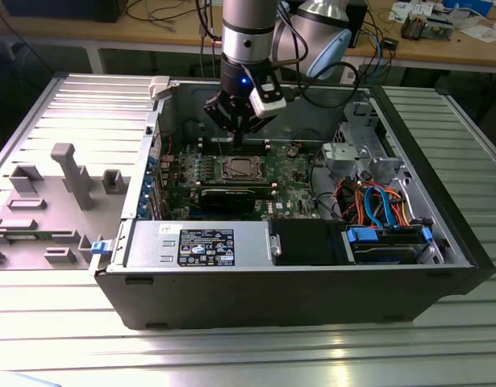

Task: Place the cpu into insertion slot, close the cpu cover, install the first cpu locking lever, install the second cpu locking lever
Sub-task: 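Install the first cpu locking lever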

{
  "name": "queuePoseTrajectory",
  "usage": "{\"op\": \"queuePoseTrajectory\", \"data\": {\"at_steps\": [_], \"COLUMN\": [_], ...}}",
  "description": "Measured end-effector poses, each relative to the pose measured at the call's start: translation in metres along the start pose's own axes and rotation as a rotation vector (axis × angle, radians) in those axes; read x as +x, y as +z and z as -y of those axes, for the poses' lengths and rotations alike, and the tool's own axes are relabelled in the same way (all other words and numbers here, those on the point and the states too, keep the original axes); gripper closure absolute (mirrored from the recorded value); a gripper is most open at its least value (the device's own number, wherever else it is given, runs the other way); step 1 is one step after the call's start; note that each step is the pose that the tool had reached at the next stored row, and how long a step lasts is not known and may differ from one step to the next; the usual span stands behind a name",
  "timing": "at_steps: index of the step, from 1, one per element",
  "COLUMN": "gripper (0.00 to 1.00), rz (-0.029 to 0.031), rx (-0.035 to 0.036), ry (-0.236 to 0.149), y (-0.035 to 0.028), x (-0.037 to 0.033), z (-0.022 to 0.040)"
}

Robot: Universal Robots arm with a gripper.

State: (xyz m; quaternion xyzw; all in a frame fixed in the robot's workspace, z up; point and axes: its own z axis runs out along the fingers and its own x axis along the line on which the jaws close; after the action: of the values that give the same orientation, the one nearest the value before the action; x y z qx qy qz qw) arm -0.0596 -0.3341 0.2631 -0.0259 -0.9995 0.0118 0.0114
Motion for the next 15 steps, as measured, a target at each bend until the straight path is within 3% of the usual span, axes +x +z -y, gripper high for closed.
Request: {"op": "queuePoseTrajectory", "data": {"at_steps": [4, 5, 6, 9, 11, 15], "gripper": [0.89, 0.89, 0.89, 0.89, 0.89, 0.89], "rz": [0.0004, 0.0001, -0.0008, -0.0015, -0.0016, -0.0017], "rx": [-0.0002, -0.0122, -0.0320, -0.0489, -0.0535, -0.0532], "ry": [-0.018, -0.021, -0.024, -0.031, -0.036, -0.059], "y": [0.0000, 0.0000, 0.0000, 0.0000, 0.0000, 0.0000], "x": [0.0000, 0.0000, 0.0000, 0.0000, 0.0000, 0.0000], "z": [0.0000, 0.0000, 0.0000, 0.0000, 0.0000, 0.0000]}}
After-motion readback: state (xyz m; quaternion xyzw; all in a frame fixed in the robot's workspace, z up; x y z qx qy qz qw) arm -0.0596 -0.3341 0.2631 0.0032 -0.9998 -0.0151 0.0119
